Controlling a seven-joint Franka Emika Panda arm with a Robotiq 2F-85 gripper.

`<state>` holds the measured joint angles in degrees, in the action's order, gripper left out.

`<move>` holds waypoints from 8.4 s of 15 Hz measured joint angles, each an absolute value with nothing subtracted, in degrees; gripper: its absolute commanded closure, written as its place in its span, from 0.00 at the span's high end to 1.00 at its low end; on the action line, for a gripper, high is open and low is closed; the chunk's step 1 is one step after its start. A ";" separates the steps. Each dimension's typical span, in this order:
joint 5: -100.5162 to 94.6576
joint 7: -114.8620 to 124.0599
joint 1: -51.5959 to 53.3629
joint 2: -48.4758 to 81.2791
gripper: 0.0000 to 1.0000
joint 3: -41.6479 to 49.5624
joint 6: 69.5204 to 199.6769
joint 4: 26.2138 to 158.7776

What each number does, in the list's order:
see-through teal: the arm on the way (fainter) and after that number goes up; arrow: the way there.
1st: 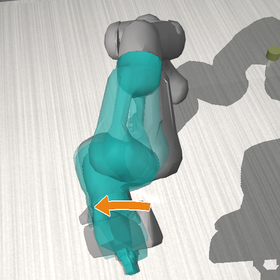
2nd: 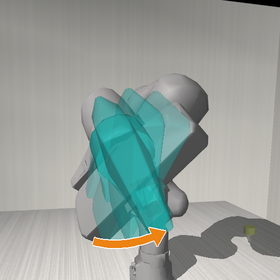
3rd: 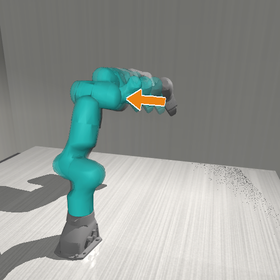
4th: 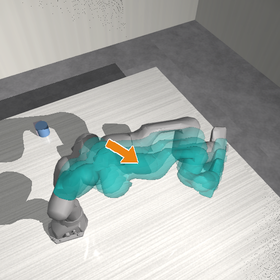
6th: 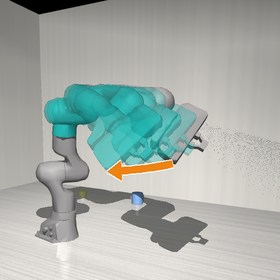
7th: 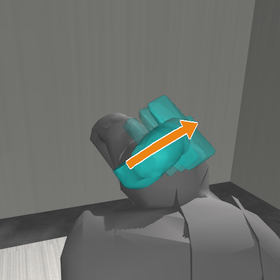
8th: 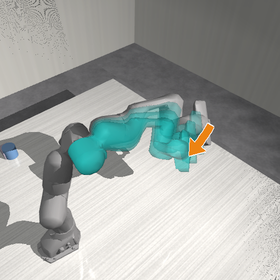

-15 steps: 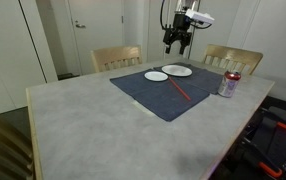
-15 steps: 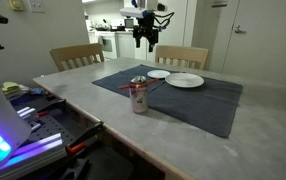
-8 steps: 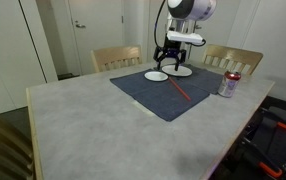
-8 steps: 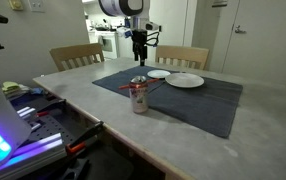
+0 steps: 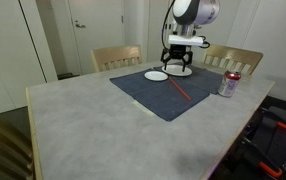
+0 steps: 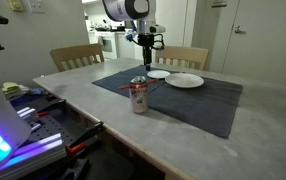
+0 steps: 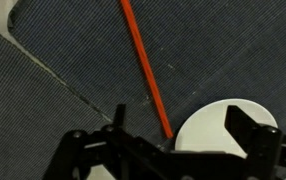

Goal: Put the straw in the drink can

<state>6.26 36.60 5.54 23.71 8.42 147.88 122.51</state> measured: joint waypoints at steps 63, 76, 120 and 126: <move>3.66 19.58 2.70 35.16 0.02 6.45 145.18 113.63; -5.89 38.73 11.64 32.46 0.02 13.68 143.34 113.90; -54.11 74.32 -0.02 -1.35 0.02 8.81 129.51 130.50; -56.25 75.20 -0.56 -6.93 0.02 7.03 118.18 131.11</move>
